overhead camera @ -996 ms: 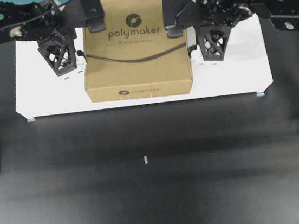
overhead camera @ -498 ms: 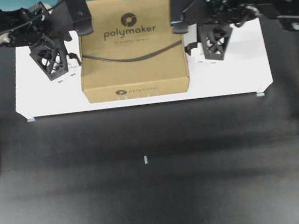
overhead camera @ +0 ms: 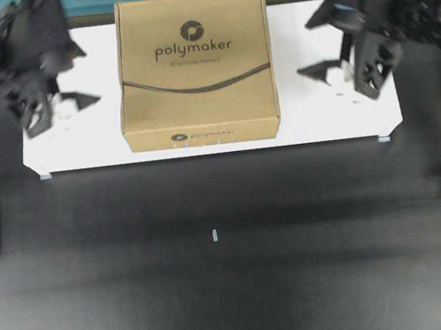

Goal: Place the cardboard box on the stand after clamping it between your arms.

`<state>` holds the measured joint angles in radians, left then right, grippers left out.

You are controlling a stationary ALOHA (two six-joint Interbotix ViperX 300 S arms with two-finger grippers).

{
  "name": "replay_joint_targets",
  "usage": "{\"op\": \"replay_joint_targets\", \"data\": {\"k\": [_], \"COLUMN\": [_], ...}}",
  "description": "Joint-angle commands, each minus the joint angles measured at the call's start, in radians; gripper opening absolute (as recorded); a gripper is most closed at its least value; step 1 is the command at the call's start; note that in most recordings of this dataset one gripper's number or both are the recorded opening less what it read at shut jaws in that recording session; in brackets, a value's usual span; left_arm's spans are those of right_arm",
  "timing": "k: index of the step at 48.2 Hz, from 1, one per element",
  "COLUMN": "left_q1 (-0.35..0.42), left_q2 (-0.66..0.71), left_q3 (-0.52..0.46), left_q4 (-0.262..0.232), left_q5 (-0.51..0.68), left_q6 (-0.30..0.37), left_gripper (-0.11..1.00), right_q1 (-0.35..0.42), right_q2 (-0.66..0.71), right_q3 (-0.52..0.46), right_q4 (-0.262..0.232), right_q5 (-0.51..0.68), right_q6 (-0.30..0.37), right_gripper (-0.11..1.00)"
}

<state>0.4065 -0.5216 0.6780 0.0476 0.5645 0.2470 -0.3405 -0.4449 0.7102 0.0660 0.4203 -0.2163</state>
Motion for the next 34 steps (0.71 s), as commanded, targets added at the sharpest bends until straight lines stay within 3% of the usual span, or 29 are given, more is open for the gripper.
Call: {"op": "replay_joint_targets", "data": {"k": [1,15,25,34], "left_q1": [-0.046,-0.153,-0.247,-0.273], "left_q2": [-0.087,-0.307,-0.397,-0.472], "left_q3": [0.035,0.144,0.195,0.225], "left_q4": [-0.002,-0.002,-0.002,-0.002], "left_q5": [-0.054,-0.132,-0.138,-0.141], "left_q6": [-0.023,-0.153,-0.170,-0.175], "left_gripper": [0.82,0.82,0.82,0.82], "right_q1": [0.034,0.166,0.250,0.298], "right_q2": [-0.054,-0.230,-0.339,-0.439], "right_q3": [0.029,0.129,0.161,0.204], "right_q4": [0.003,0.002,0.002,0.002], "right_q5": [-0.049,-0.150,-0.187,-0.199], "right_q6": [0.055,0.181,0.195,0.195], "right_gripper": [0.83,0.83,0.83,0.83]}}
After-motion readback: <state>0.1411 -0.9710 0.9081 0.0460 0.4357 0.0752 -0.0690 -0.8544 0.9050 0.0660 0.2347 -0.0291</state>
